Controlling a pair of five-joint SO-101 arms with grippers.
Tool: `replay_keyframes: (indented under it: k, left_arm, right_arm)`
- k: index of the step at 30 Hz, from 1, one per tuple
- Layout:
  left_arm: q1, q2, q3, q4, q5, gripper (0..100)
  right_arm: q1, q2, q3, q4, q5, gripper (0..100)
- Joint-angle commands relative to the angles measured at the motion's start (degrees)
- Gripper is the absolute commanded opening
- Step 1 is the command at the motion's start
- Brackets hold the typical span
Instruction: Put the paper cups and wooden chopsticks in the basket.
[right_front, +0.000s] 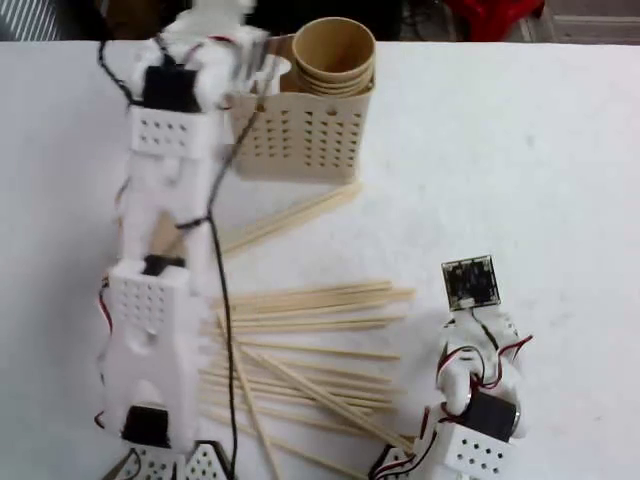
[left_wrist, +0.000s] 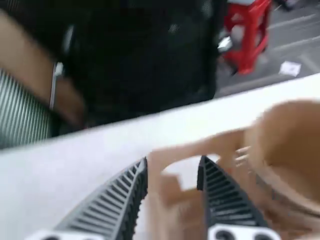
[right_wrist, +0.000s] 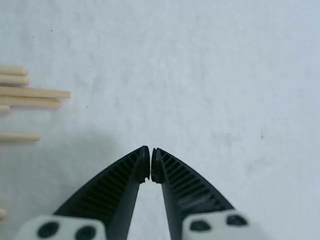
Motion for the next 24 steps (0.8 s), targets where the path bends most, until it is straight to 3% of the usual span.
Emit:
replay_keyframes:
  k: [1,12,17,20,24]
  left_arm:
    - [-1.71,-0.04,4.13,-3.16,1.32,18]
    - [-0.48,6.37,4.84,-2.90,1.32,17]
    - [-0.40,8.48,4.75,-2.73,3.08,1]
    - [-0.40,7.60,4.66,0.53,8.53,2]
    - [1.89,4.00,4.66,6.51,8.97,2]
  right_arm:
    - [0.40,-0.57,0.35,0.40,0.26,2.5]
    - [0.40,-0.57,0.35,0.40,0.26,2.5]
    - [0.40,-0.57,0.35,0.40,0.26,2.5]
    - [0.40,-0.57,0.35,0.40,0.26,2.5]
    - [0.40,-0.57,0.35,0.40,0.26,2.5]
